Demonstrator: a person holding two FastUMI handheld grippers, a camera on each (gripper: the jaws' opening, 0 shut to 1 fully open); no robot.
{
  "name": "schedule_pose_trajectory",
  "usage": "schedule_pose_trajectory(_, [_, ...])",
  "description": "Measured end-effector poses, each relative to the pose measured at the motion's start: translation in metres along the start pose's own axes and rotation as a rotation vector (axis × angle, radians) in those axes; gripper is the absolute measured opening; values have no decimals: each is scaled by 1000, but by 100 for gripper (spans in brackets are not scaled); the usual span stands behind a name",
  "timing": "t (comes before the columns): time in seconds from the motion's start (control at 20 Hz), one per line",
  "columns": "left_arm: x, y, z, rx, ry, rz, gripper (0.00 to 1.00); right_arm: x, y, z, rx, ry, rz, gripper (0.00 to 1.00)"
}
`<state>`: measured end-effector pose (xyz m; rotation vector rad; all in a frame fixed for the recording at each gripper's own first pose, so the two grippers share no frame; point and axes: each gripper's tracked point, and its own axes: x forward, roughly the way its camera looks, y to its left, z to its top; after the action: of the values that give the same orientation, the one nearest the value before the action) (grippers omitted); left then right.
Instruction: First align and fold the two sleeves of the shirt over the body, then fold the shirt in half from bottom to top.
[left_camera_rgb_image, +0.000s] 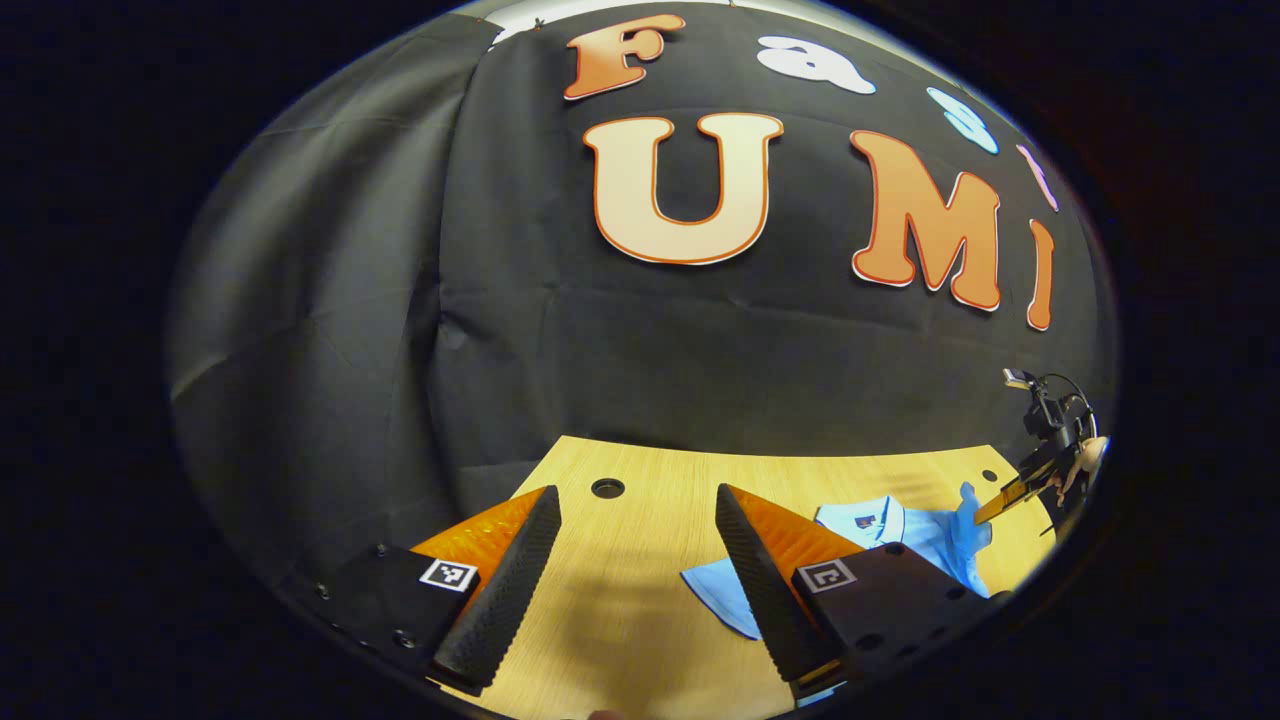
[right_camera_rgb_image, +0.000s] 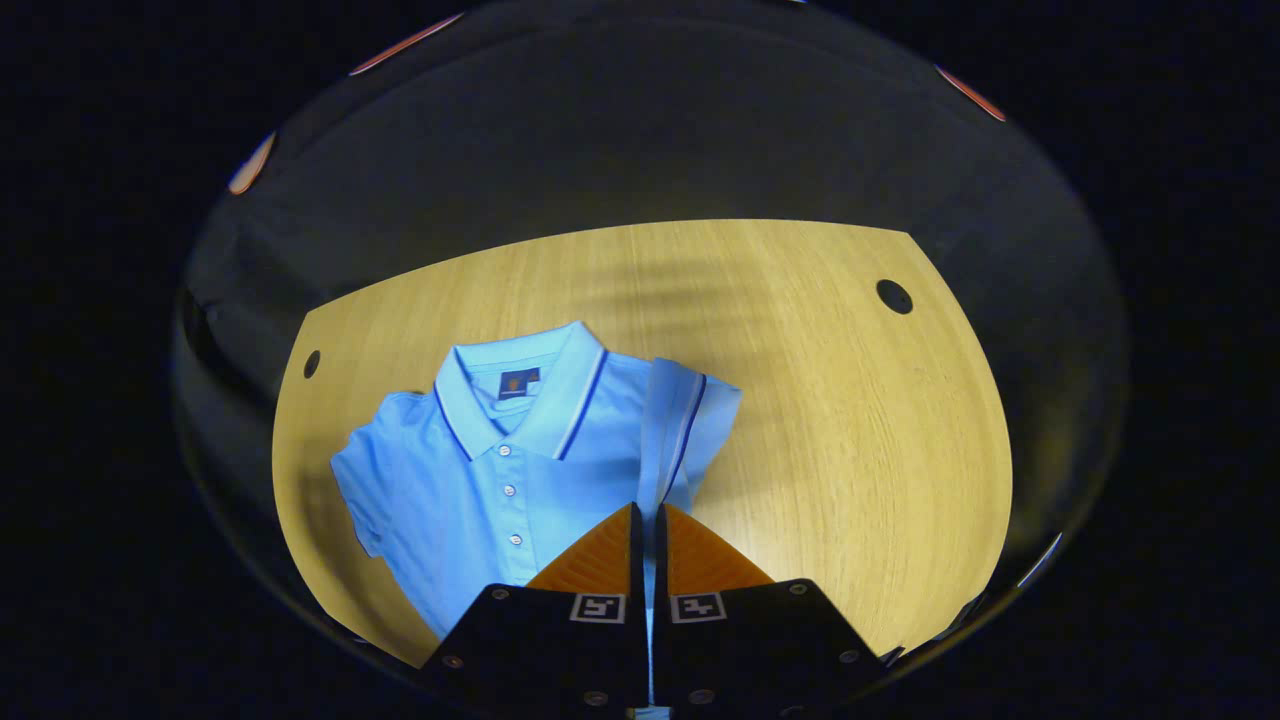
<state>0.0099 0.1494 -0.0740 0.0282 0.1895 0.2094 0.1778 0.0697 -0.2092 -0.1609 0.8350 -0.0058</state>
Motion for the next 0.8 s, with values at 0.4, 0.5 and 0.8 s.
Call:
schedule_pose_trajectory(0.4, [-1,16,-17,-8,36,5,100,3,91,-21,-69,24,172,12])
schedule_pose_trajectory(0.5, [0,14,-20,-9,48,1,100,-1,102,-23,-66,27,202,16])
schedule_pose_trajectory(0.8, [10,-6,-33,-36,104,-17,100,-24,81,-4,-56,-68,163,99])
